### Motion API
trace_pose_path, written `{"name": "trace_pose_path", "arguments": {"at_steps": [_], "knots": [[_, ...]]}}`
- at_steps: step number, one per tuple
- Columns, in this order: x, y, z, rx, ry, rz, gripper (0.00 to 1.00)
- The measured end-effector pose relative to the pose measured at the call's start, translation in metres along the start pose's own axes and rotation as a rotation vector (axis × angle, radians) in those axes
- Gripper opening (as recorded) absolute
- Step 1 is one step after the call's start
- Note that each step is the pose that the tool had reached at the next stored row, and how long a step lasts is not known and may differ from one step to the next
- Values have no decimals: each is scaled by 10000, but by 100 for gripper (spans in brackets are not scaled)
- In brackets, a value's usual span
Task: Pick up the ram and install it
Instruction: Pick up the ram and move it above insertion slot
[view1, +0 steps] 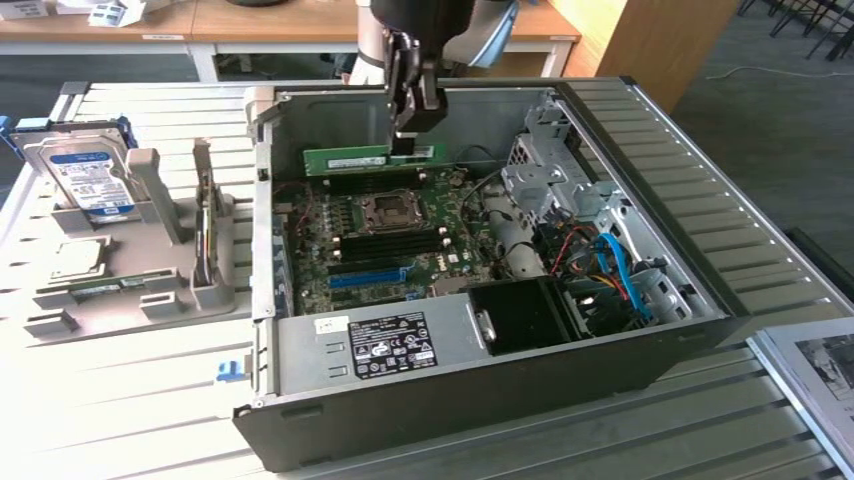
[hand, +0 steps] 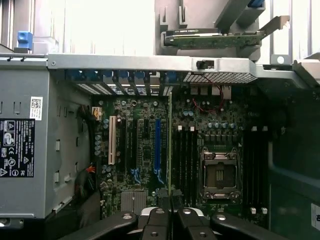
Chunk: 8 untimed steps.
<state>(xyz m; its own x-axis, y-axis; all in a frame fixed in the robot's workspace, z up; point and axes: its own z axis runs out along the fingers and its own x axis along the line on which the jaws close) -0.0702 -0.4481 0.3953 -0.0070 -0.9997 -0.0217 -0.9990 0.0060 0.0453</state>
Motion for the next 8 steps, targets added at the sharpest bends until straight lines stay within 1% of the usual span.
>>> {"name": "trace_pose_path", "arguments": {"at_steps": [6, 8], "knots": [[-1, -136, -6, 0, 0, 0, 12], [-1, -170, -8, 0, 0, -1, 12]]}}
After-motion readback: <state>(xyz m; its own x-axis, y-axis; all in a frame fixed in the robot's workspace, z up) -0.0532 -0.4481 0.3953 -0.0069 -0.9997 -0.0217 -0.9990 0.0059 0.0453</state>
